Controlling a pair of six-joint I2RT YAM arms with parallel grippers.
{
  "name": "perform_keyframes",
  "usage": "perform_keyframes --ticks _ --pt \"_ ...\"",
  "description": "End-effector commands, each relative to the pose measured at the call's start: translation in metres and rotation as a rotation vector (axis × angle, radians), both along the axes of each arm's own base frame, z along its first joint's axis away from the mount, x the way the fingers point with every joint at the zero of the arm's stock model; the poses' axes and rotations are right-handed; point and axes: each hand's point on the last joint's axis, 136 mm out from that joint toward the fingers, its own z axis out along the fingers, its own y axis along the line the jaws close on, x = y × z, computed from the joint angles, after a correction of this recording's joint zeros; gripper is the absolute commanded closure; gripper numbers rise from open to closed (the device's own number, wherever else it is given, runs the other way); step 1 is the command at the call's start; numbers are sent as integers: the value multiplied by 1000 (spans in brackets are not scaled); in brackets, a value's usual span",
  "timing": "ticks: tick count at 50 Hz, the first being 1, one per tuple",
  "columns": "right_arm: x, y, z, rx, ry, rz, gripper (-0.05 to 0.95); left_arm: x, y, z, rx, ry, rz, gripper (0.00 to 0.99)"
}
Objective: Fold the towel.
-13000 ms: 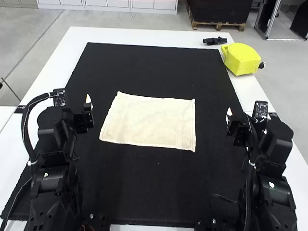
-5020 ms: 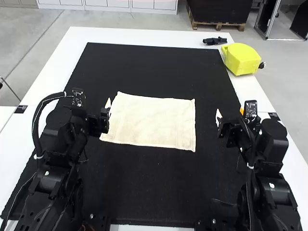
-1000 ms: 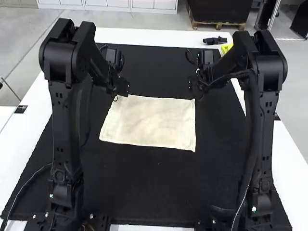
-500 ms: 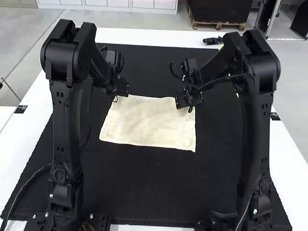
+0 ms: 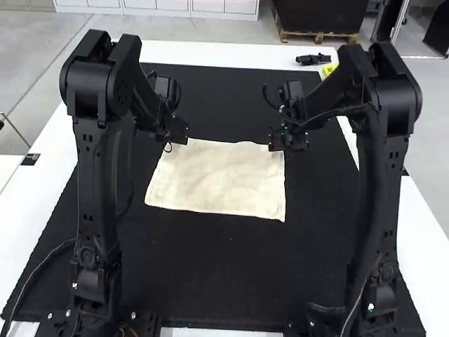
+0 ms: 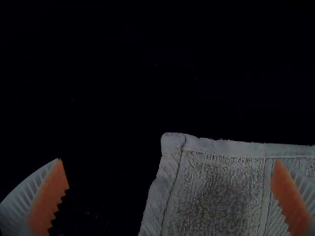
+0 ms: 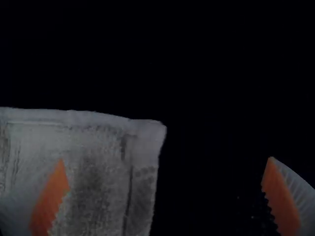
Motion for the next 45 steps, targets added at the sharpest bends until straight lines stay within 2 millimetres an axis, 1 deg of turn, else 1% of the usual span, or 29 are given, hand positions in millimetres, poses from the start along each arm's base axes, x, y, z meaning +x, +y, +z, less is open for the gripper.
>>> perform_keyframes --ticks 1,3,6,13,17,20,25,28,31,34,39,45 --pt "6 2 18 140 -10 -47 -10 1 -1 9 -13 -18 6 28" --pt "-2 1 11 135 22 -47 -10 -1 0 7 -14 -9 8 28" --pt "-9 3 7 141 48 -39 -10 -6 0 7 -28 2 19 28" --pt "-11 0 11 175 48 -56 -10 -18 0 5 -47 6 25 28" --pt "-13 1 13 172 45 -47 -10 -20 -4 8 -90 -4 19 28" --pt "-13 1 13 172 41 -46 -10 -19 3 9 -106 -8 45 28" --pt "-15 -2 11 154 41 -54 -10 -22 22 4 -115 5 77 28" --pt "-16 -3 10 144 22 -57 -10 -24 29 2 -115 5 88 28" --pt "-11 -2 17 156 -35 -55 -10 -24 31 0 -110 -11 90 28" --pt "-11 -1 18 161 -50 -53 -10 -24 30 -1 -99 -14 80 28" --pt "-15 -1 13 151 -37 -42 -10 -20 28 -3 -93 -22 71 28" --pt "-15 -3 4 139 -23 -39 -7 -19 28 -15 -88 -9 69 30"
